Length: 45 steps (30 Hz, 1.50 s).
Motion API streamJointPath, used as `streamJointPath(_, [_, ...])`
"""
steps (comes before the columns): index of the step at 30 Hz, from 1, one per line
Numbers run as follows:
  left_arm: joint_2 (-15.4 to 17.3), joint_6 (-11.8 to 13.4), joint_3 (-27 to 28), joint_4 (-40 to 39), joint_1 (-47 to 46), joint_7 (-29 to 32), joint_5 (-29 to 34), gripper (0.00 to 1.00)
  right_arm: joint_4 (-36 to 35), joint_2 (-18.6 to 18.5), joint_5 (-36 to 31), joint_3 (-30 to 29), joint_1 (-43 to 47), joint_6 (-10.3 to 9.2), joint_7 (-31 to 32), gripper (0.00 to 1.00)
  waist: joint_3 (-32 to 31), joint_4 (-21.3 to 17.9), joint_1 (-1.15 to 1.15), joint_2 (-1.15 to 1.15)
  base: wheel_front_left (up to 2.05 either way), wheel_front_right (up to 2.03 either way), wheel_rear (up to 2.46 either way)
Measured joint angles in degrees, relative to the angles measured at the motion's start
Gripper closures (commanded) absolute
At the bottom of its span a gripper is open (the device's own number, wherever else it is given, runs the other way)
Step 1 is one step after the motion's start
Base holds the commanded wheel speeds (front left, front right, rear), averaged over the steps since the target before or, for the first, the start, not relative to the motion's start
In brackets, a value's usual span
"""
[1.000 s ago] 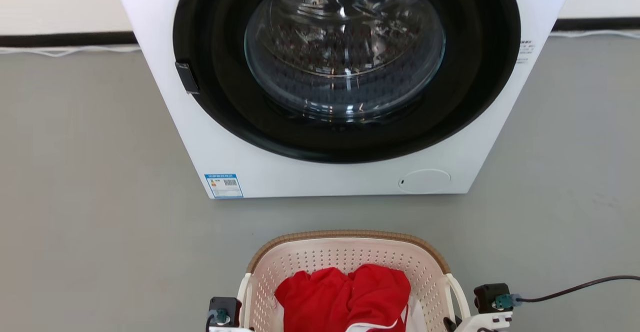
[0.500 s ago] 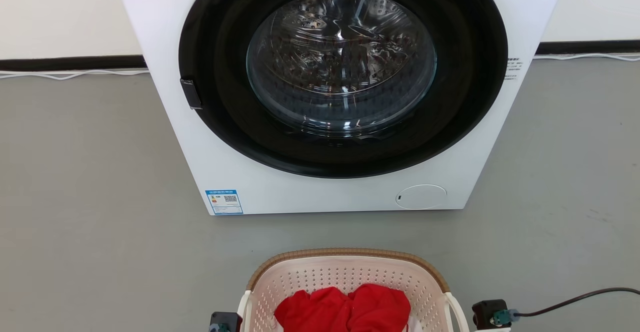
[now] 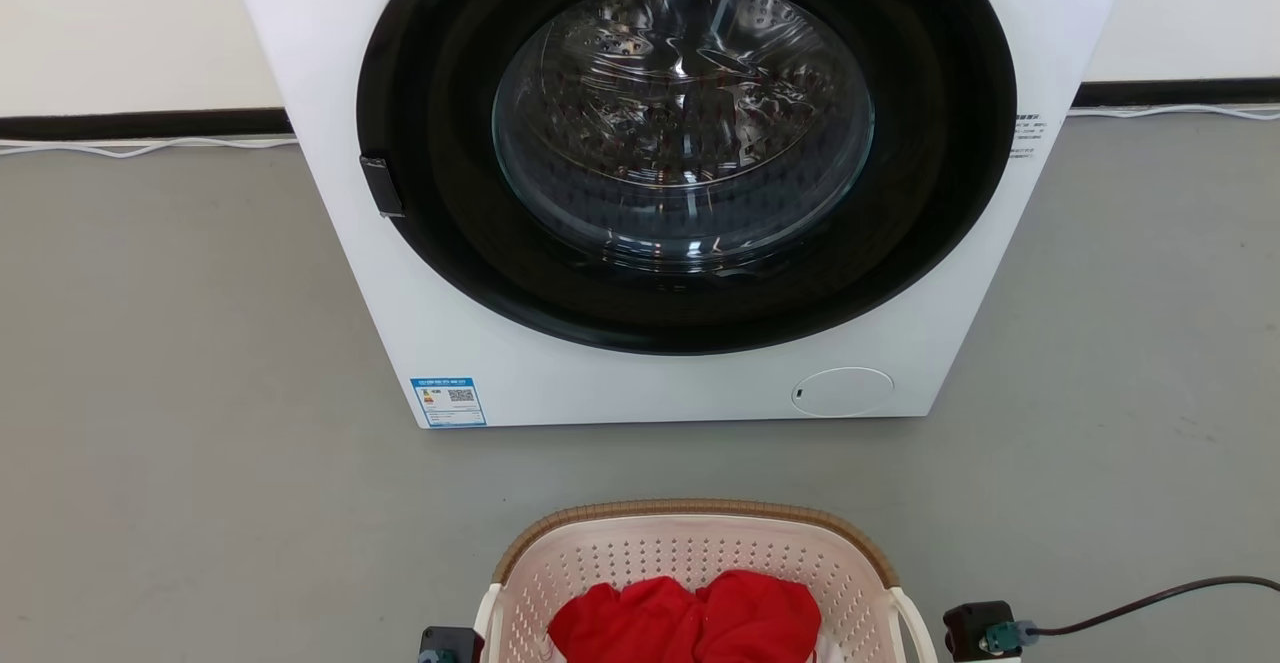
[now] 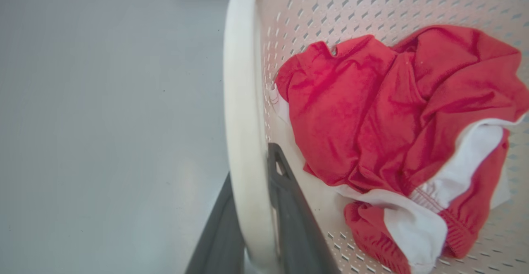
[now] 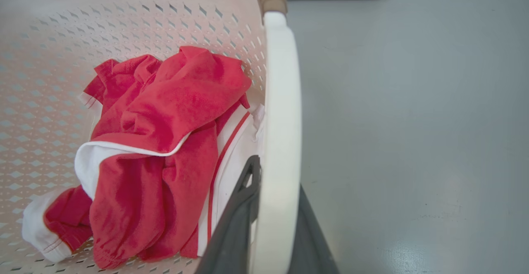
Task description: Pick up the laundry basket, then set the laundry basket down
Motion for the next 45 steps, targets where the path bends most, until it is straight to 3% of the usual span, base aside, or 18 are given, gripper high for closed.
streamJointPath(26, [-0.02,0.47,-1.81,0.6,-2.72,-1.31,-2.02,1.0,1.13,0.11,2.35,2.36,-3.65,0.0,-1.35,1.0,3.56,-0.34,0.0,0.0,0.0,0.0,0.0])
streamJointPath(35, [-0.01,0.49,-1.75,1.2,-7.92,-2.27,-2.1,1.0,1.34,-0.01,1.47,2.03,-9.01,0.0,-2.19,1.0,7.63,-0.6,0.0,0.0,0.0,0.0,0.0])
streamJointPath(45, [-0.01,0.74,0.1,1.55,-15.99,-2.94,-2.08,1.0,1.52,-0.19,-5.34,-3.1,-17.56,0.0,-2.76,1.0,16.56,-0.67,0.0,0.0,0.0,0.0,0.0])
